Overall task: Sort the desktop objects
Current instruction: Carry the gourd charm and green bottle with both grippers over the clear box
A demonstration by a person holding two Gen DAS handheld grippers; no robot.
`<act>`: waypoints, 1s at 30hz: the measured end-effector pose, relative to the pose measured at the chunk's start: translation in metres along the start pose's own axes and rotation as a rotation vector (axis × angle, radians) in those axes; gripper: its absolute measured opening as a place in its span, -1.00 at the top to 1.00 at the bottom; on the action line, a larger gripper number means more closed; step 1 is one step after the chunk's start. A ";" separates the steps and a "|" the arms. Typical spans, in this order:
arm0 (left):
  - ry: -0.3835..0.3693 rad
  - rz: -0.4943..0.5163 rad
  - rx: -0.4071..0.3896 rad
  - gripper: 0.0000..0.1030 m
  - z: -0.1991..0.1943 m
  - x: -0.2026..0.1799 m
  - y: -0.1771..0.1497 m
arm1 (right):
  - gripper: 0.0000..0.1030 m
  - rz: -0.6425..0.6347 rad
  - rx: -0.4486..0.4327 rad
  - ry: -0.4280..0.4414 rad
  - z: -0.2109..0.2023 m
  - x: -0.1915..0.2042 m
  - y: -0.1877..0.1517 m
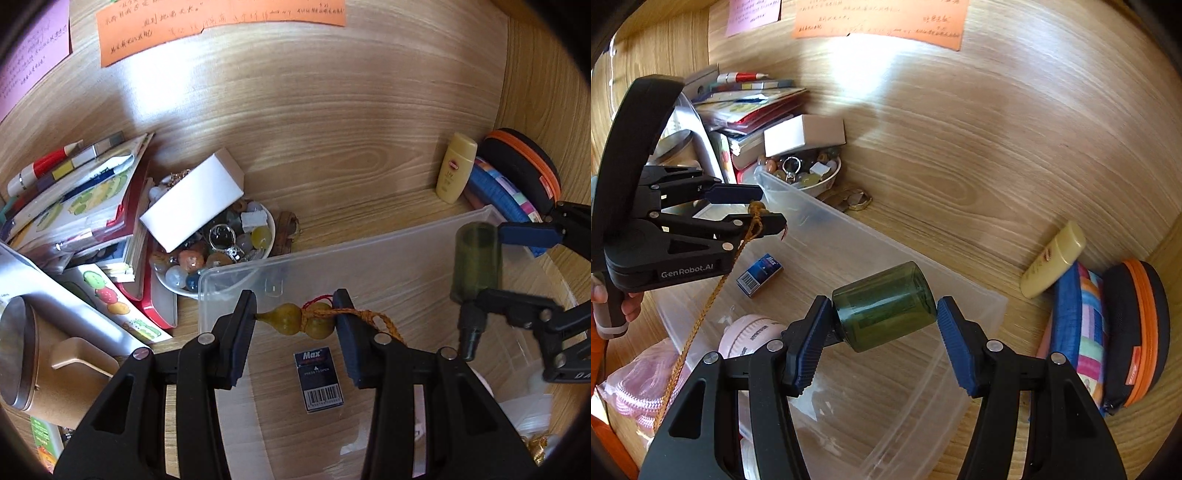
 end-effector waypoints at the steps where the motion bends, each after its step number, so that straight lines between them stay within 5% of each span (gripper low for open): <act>1: 0.009 0.007 0.003 0.18 0.001 0.000 -0.001 | -0.08 -0.006 0.007 0.001 0.002 0.001 0.000; 13: -0.006 0.028 0.086 0.18 0.012 -0.004 -0.006 | -0.08 -0.054 0.091 -0.017 0.021 0.010 -0.007; 17: -0.062 0.004 0.142 0.18 0.018 -0.004 -0.008 | -0.08 -0.064 0.114 -0.032 0.026 0.011 -0.009; 30: -0.061 0.031 0.157 0.12 0.015 -0.005 -0.012 | -0.15 -0.151 0.167 -0.125 0.035 0.021 -0.011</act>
Point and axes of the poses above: each gripper's, at about its wrist camera, not at the fingertips, and z roughly the way its jaws point, x to its left, y to its top, the point moved 8 cm from there along z, roughly the way its jaws point, and after that the axes turned 7 degrees about -z, right-handed, at the moved point
